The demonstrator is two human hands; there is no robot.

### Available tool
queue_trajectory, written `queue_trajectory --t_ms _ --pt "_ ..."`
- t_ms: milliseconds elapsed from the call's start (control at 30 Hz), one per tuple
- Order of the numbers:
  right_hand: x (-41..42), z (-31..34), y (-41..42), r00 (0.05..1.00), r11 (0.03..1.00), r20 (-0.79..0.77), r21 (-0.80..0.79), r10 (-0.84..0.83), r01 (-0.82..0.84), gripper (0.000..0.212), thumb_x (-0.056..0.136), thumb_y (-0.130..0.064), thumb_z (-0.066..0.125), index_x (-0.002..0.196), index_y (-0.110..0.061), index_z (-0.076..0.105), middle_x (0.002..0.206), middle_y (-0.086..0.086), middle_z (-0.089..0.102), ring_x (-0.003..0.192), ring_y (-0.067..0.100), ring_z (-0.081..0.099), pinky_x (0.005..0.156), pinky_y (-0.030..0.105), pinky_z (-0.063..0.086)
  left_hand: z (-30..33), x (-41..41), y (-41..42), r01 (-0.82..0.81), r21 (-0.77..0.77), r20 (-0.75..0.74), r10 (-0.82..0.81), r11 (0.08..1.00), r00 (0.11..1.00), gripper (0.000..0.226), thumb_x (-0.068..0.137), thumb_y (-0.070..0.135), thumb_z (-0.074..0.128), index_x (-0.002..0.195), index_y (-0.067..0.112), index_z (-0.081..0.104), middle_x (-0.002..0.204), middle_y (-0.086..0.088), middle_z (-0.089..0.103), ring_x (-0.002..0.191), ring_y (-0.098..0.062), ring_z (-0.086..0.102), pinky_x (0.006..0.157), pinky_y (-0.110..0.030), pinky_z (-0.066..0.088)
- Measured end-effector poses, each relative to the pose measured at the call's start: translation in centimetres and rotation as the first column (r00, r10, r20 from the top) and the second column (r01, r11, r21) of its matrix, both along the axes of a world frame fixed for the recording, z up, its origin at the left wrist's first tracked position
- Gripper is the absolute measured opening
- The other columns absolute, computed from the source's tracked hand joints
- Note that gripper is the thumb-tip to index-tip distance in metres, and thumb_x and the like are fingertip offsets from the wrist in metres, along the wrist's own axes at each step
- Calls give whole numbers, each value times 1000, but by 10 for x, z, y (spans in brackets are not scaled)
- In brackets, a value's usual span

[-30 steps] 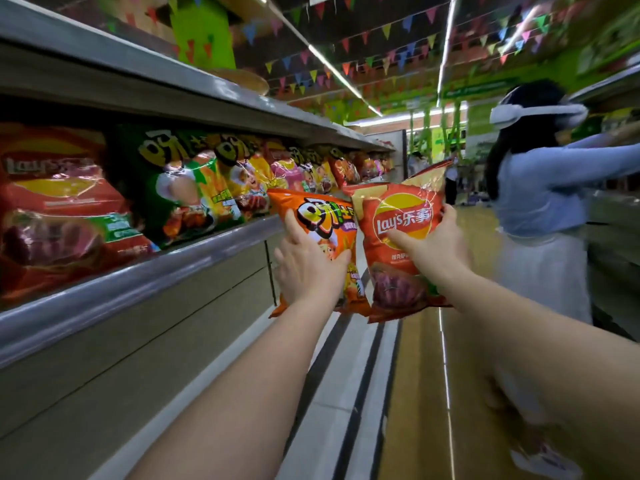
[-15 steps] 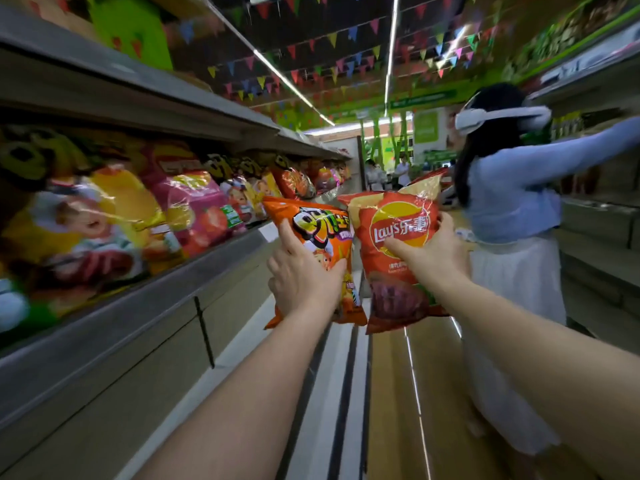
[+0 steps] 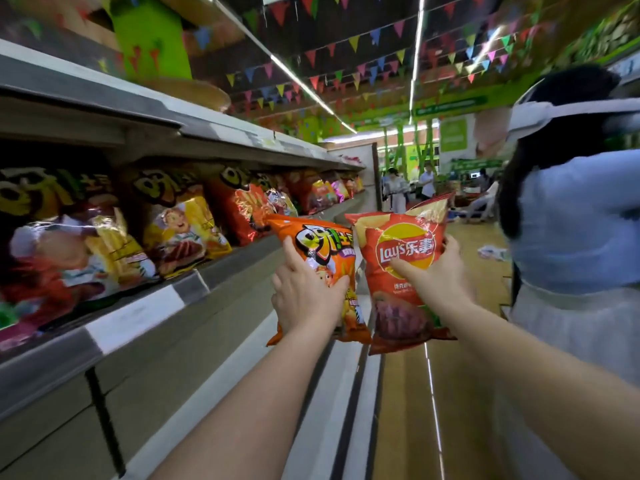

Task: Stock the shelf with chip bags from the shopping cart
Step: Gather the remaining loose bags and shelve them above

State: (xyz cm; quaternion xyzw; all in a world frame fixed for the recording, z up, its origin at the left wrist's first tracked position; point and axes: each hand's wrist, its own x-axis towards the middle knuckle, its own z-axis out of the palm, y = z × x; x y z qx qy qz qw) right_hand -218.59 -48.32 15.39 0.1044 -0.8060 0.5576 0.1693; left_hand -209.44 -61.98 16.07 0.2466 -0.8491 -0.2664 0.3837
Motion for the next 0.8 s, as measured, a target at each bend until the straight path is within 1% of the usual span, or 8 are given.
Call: queue_trajectory --t_ms 100,233,367,467,600,733,800 --pt "-46 -5 -10 1000 1000 4 -4 7 -7 97 70 -55 73 144 -17 22 129 7 54 114 29 55 94 48 47 -5 -49 -11 -7 -1 -5 7 1000 1000 105 80 45 70 151 19 -3 151 -10 30 138 -28 26 105 -44 33" --pt "-112 -13 -27 1000 1000 24 -3 7 -7 97 68 -56 73 142 -18 23 128 7 54 111 29 56 92 50 48 -12 -117 -30 -2 -6 -20 2 1000 1000 105 79 46 72 151 20 -1 152 -8 29 139 -28 27 106 -44 34" --pt "-183 -9 -53 1000 1000 -4 23 -20 20 99 65 -58 74 141 -17 25 130 9 52 113 30 55 92 50 48 -14 -189 -56 13 8 -40 -12 1000 999 105 79 46 71 151 20 0 153 -7 29 139 -28 27 108 -44 32" --pt "-238 2 -71 1000 999 -20 25 -21 22 97 66 -54 76 141 -18 26 130 8 52 114 30 54 93 46 47 -9 -245 -77 18 35 -39 -17 999 999 105 79 47 71 151 20 -1 153 -8 28 140 -27 26 108 -43 34" --pt "-305 11 -90 1000 1000 -23 -8 -12 12 90 70 -47 76 140 -17 29 125 8 56 110 29 56 90 43 46 4 -314 -97 36 14 -34 -35 999 999 102 81 45 70 151 19 0 152 -9 30 139 -27 27 106 -42 34" --pt "-369 16 -104 1000 1000 -20 0 -9 9 92 69 -48 76 141 -16 28 126 9 56 112 31 55 93 43 45 8 -375 -112 54 26 -34 -53 998 998 104 81 44 70 151 19 -2 155 -8 25 142 -27 23 110 -44 33" --pt "-403 16 -111 1000 1000 -21 0 -3 3 90 70 -48 76 140 -16 29 126 9 55 113 31 54 93 43 44 7 -408 -119 49 24 -40 -48 999 998 104 81 44 70 151 20 -2 155 -9 25 142 -27 23 110 -45 33"
